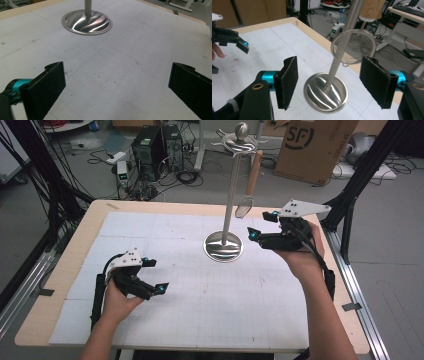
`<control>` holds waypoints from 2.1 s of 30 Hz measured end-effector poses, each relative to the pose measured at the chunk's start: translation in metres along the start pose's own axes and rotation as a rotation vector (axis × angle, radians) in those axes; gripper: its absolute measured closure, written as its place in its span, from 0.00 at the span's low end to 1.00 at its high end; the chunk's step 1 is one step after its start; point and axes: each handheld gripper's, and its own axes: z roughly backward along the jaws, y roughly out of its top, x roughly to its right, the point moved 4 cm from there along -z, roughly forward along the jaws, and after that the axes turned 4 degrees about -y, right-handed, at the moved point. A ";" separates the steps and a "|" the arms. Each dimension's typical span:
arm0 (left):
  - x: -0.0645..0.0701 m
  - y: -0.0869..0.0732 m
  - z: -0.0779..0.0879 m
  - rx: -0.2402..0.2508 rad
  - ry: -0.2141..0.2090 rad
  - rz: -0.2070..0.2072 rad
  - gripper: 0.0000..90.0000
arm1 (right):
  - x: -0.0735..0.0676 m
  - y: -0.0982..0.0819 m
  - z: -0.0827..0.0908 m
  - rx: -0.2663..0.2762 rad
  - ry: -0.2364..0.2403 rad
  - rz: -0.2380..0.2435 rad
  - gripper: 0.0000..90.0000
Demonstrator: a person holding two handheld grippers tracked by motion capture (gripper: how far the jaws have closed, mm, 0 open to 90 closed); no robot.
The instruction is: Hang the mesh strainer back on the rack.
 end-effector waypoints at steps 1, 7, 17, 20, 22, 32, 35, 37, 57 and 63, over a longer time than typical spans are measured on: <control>0.000 0.000 0.000 -0.001 0.000 0.001 0.02 | -0.002 -0.003 -0.001 -0.002 0.006 -0.006 0.34; 0.001 0.000 0.000 0.000 0.001 0.000 0.02 | -0.011 -0.020 -0.007 -0.002 0.045 -0.020 0.33; 0.003 0.001 0.002 0.006 -0.010 -0.008 0.02 | -0.027 -0.060 -0.016 -0.034 0.084 -0.070 0.33; 0.003 0.002 0.002 0.008 -0.011 -0.011 0.02 | -0.032 -0.069 -0.019 -0.034 0.094 -0.074 0.33; 0.003 0.003 0.003 0.010 -0.011 -0.012 0.02 | -0.034 -0.074 -0.022 -0.040 0.101 -0.078 0.33; 0.004 0.003 0.003 0.008 -0.013 -0.013 0.02 | -0.047 -0.102 -0.032 -0.075 0.126 -0.070 0.32; 0.004 0.002 0.003 0.006 -0.008 -0.012 0.02 | -0.049 -0.110 -0.034 -0.081 0.129 -0.077 0.32; 0.003 0.002 0.002 0.003 -0.010 -0.011 0.02 | -0.049 -0.114 -0.036 -0.088 0.133 -0.079 0.31; 0.001 -0.001 -0.001 -0.021 -0.008 -0.004 0.02 | -0.065 -0.142 -0.044 -0.115 0.166 -0.107 0.25; 0.000 -0.003 -0.004 -0.033 -0.009 0.002 0.02 | -0.068 -0.152 -0.048 -0.123 0.178 -0.119 0.21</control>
